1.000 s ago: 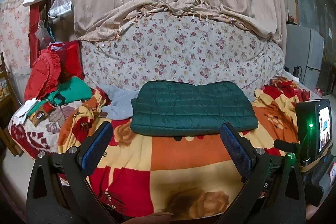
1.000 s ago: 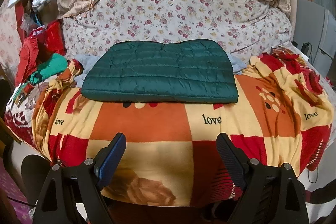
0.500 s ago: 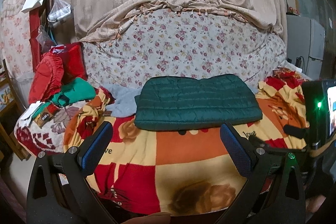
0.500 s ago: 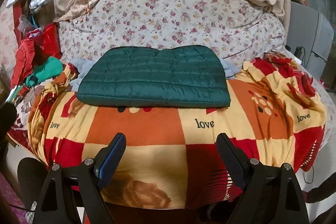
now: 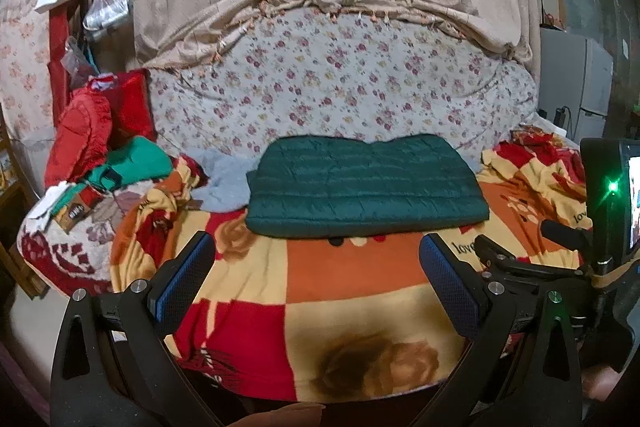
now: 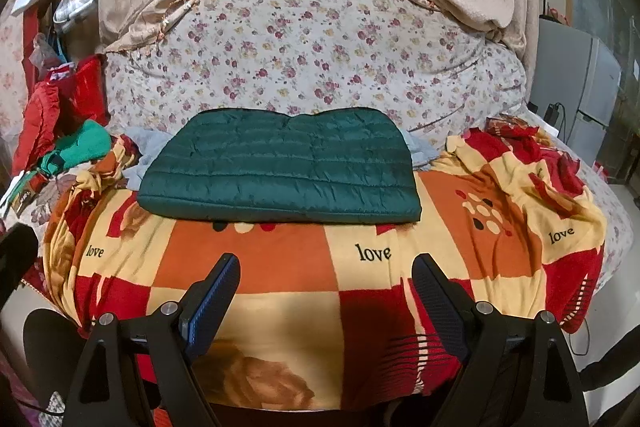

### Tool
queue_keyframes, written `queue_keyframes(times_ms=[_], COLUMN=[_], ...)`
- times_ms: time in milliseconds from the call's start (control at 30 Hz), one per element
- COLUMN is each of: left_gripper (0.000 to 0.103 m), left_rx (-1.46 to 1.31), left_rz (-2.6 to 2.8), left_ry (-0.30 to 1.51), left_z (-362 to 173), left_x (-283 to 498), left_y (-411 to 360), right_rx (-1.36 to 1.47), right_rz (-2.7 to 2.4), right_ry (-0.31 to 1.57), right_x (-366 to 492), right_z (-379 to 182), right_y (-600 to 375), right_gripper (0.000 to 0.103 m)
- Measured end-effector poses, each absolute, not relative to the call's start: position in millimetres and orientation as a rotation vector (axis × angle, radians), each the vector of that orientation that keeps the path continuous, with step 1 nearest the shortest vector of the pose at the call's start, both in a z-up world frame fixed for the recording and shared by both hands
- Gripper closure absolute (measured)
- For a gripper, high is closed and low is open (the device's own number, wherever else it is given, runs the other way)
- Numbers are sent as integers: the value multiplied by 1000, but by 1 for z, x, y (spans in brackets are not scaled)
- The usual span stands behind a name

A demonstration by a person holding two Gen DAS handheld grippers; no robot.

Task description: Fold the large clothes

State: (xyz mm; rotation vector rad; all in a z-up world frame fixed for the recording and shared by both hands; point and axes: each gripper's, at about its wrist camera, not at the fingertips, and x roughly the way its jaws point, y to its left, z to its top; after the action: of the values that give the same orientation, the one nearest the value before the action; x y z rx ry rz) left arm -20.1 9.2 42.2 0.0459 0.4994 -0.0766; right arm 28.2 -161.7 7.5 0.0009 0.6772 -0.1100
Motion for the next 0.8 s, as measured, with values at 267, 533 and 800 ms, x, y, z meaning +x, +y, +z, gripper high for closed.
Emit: queue_keyframes(times_ms=[267, 533, 800], left_gripper=[1, 1, 1], left_rx=[48, 52, 102], left_rz=[-87, -63, -22], left_ry=[521, 530, 554], left_z=[37, 34, 27], left_x=[-18, -19, -15], left_y=[5, 9, 6], right_rx=[-9, 3, -3], right_rz=[-106, -109, -94], right_ry=[687, 683, 694], right_x=[28, 28, 29], right_z=[2, 0, -4], right_y=[-159, -159, -156], right_gripper=[17, 17, 17])
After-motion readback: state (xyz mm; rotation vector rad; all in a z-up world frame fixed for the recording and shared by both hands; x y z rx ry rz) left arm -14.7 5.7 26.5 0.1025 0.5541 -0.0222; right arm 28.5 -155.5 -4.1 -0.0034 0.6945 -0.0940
